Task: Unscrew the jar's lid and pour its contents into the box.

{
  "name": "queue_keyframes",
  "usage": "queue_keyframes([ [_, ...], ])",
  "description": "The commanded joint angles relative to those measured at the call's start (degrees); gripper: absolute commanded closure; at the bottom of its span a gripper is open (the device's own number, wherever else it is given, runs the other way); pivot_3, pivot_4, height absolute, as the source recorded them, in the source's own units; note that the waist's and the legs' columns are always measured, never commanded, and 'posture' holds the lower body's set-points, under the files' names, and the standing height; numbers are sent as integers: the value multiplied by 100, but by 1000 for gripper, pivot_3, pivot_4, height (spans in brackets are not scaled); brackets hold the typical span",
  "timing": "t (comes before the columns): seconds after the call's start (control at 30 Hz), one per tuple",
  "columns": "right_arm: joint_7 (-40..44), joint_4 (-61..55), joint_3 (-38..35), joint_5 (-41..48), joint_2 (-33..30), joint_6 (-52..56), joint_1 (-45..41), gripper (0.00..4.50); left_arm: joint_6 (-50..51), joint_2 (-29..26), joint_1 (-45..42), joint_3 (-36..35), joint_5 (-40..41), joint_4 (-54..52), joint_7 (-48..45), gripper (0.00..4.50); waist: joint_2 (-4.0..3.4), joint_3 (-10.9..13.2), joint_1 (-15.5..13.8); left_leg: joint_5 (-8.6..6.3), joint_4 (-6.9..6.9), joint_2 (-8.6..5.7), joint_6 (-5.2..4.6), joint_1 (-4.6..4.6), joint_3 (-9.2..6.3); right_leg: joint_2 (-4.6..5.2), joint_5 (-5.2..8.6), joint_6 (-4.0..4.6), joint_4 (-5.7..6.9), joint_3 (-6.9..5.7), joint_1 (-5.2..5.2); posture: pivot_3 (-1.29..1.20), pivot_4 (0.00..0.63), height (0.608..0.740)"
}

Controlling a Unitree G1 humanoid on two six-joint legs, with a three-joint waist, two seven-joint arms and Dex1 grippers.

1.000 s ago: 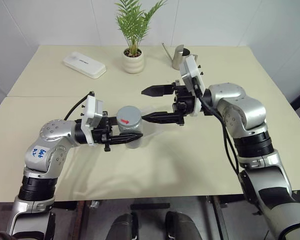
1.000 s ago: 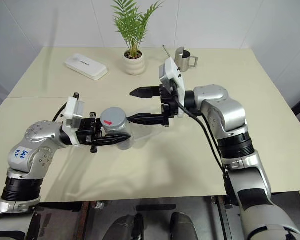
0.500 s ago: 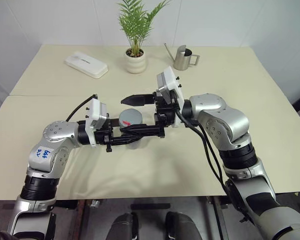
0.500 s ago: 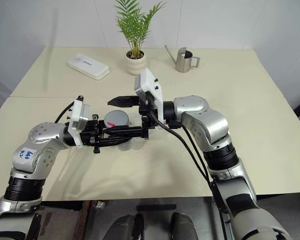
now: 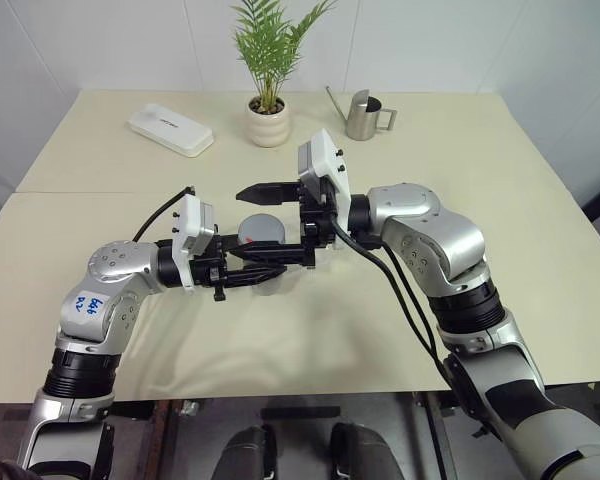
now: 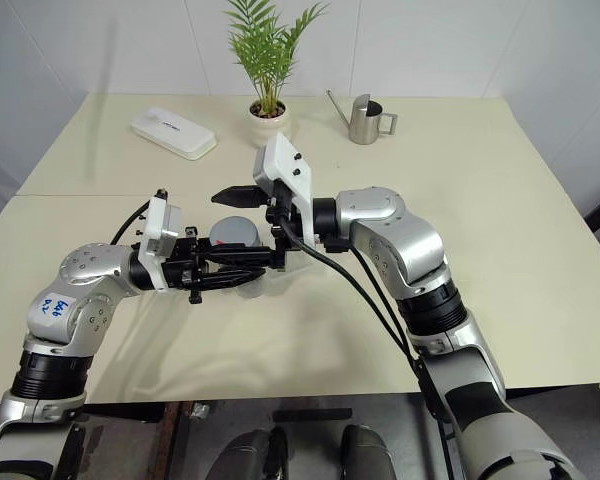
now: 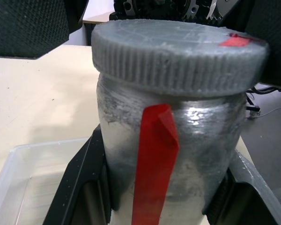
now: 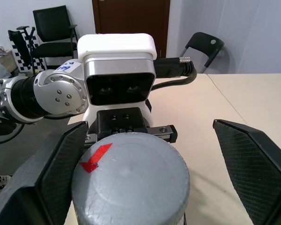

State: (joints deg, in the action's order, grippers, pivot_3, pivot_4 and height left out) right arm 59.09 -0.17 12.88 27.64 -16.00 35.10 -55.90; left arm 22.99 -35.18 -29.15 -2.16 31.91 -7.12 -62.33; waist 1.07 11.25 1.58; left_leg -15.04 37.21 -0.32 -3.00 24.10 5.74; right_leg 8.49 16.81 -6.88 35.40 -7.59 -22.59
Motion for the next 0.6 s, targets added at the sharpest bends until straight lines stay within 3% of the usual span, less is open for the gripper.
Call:
queue_keyframes([
  [0.03, -106, 234, -514, 136, -165, 82, -244, 18, -275, -59, -30, -5, -21, -273, -179, 2572, 0, 0, 0, 0, 1, 0, 0, 0, 0, 0, 0, 0, 1, 0, 0, 0, 150, 740],
  [0.6, 692, 579, -1335, 491, -1470, -410, 218, 18, -297, -46, 40, -261, -14, -83, -74, 2572, -2, 1, 10, -2, -3, 2, -4, 0, 11, 0, 0, 0, -14, -1, 3, 0, 150, 740],
])
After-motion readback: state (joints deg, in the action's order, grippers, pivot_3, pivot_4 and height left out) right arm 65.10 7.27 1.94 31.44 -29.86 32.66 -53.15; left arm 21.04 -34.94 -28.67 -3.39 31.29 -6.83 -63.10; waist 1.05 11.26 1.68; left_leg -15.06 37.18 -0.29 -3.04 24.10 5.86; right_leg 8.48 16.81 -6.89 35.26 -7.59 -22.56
